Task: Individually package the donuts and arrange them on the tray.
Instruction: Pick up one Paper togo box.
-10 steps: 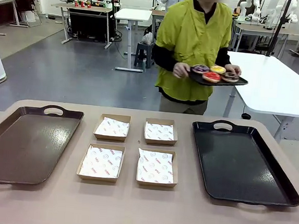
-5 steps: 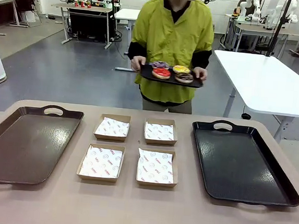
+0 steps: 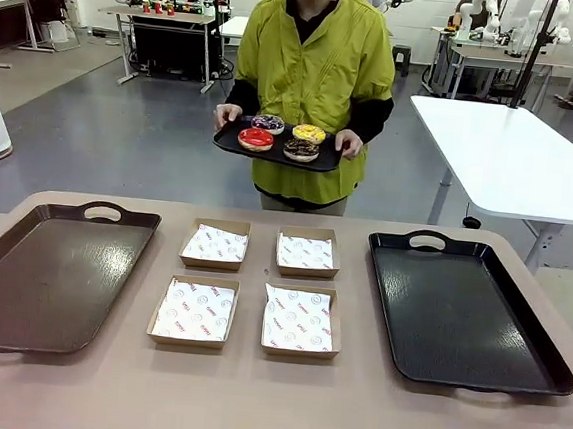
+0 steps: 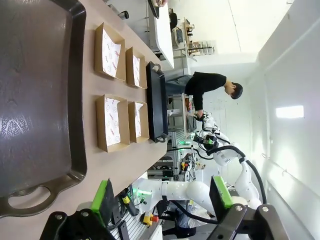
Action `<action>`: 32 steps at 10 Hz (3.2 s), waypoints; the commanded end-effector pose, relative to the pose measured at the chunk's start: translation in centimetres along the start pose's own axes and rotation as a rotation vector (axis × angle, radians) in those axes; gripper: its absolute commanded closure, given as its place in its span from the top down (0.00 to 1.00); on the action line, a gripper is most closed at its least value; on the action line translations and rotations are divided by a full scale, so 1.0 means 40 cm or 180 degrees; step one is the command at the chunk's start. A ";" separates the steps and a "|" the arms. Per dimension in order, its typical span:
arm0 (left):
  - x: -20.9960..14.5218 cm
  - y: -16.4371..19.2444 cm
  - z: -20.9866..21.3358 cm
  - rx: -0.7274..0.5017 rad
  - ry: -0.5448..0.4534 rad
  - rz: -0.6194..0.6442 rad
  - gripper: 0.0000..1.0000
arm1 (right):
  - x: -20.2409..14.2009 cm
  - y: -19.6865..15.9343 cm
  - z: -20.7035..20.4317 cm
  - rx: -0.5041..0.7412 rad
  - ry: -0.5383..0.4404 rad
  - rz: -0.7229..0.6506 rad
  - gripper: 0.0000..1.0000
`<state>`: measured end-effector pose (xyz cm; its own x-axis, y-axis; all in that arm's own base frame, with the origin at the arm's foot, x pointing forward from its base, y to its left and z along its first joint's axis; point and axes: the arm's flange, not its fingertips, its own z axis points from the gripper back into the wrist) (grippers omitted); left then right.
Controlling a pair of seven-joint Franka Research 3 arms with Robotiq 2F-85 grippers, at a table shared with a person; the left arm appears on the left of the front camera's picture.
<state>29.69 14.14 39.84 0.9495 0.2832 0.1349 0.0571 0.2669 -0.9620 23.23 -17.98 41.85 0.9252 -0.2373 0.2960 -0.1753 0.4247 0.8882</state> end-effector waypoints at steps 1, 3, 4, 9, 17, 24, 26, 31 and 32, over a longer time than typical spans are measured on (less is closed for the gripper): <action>0.001 -0.002 -0.001 -0.0040 -0.0012 -0.0011 1.00 | 0.003 -0.002 0.003 0.0061 -0.0034 0.0046 1.00; 0.001 -0.002 -0.001 -0.0040 -0.0012 -0.0011 1.00 | 0.003 -0.002 0.003 0.0061 -0.0034 0.0046 1.00; 0.001 -0.002 -0.001 -0.0040 -0.0012 -0.0011 1.00 | 0.003 -0.002 0.003 0.0061 -0.0034 0.0046 1.00; 0.001 -0.002 -0.001 -0.0040 -0.0012 -0.0011 1.00 | 0.003 -0.002 0.003 0.0061 -0.0034 0.0046 1.00; 0.001 -0.002 -0.001 -0.0040 -0.0012 -0.0011 1.00 | 0.003 -0.002 0.003 0.0061 -0.0034 0.0046 1.00; 0.053 -0.288 -0.195 0.1333 0.0071 -0.0631 1.00 | 0.003 -0.002 0.003 0.0061 -0.0034 0.0046 1.00; 0.049 -0.383 -0.360 0.2009 0.0375 -0.0877 1.00 | 0.003 -0.002 0.003 0.0061 -0.0034 0.0046 1.00; 0.012 -0.335 -0.739 0.3277 0.0872 -0.1037 1.00 | 0.003 -0.002 0.003 0.0061 -0.0034 0.0046 1.00; 0.003 -0.301 -0.785 0.3363 0.0930 -0.1005 1.00 | 0.003 -0.002 0.003 0.0061 -0.0034 0.0046 1.00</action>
<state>37.16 -17.31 44.19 0.9743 -0.1425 0.1747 0.1793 0.9594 -0.2175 23.17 -18.08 41.98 0.9255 -0.2375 0.2952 -0.1743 0.4249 0.8883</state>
